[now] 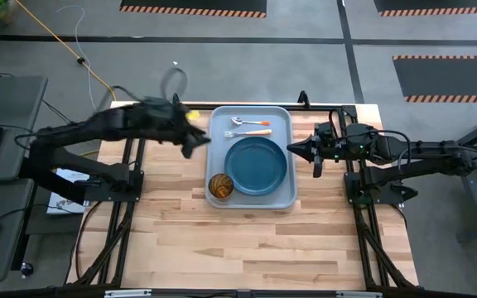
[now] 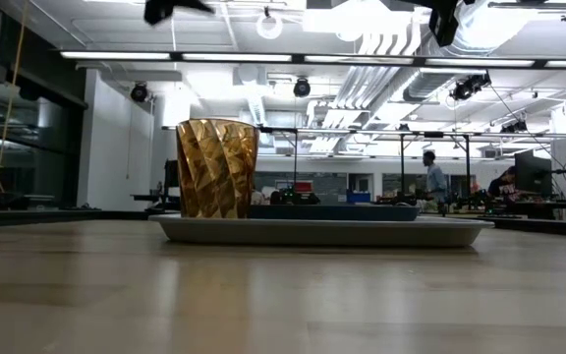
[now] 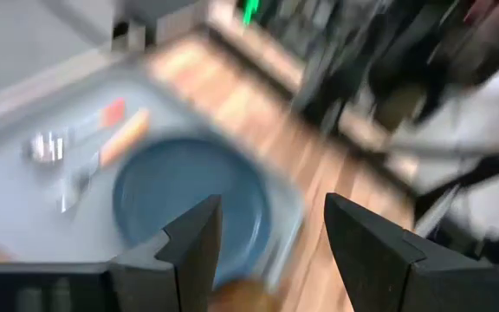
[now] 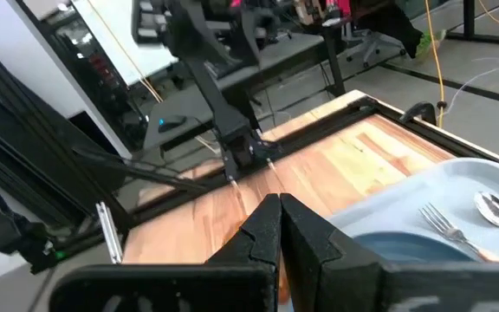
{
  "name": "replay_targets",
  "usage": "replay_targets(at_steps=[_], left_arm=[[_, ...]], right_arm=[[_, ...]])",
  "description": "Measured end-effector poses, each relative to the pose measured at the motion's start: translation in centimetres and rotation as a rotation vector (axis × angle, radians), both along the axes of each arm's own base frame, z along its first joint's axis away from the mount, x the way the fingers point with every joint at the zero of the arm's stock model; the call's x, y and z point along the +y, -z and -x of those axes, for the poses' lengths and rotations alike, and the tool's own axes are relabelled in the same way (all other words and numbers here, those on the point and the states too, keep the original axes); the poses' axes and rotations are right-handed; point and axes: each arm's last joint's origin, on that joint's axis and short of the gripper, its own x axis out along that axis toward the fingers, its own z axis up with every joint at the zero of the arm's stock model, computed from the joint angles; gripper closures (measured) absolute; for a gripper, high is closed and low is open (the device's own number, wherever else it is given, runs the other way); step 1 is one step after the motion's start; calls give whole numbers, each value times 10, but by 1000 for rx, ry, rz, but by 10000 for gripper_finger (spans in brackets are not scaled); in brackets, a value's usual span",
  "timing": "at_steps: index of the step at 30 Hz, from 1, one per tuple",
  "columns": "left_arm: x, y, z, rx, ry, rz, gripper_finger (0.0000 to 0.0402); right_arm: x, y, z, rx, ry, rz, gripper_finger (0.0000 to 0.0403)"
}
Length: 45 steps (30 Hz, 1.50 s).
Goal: Pick and place plate/cup/fork/spoon on tray
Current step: Return to Home Position
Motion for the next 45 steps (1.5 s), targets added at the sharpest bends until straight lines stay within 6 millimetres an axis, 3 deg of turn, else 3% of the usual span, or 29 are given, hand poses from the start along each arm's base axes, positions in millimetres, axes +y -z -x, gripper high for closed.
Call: replay_targets(at_steps=[8,21,27,35,45], left_arm=[[-12,-51,48,-367,-42,-161,206],[-27,-84,86,-653,30,-281,206],[-30,-101,103,-834,31,-335,206],[-32,-131,134,-1161,-39,-504,206],[-33,-155,168,-1538,-210,-693,206]], right_arm=[[0,-6,-1,-70,4,-41,402],[0,-32,1,-335,-2,-29,402],[0,-55,9,-593,-8,-15,402],[2,-104,41,-1028,82,252,402],[4,-221,102,-1102,270,600,402]])
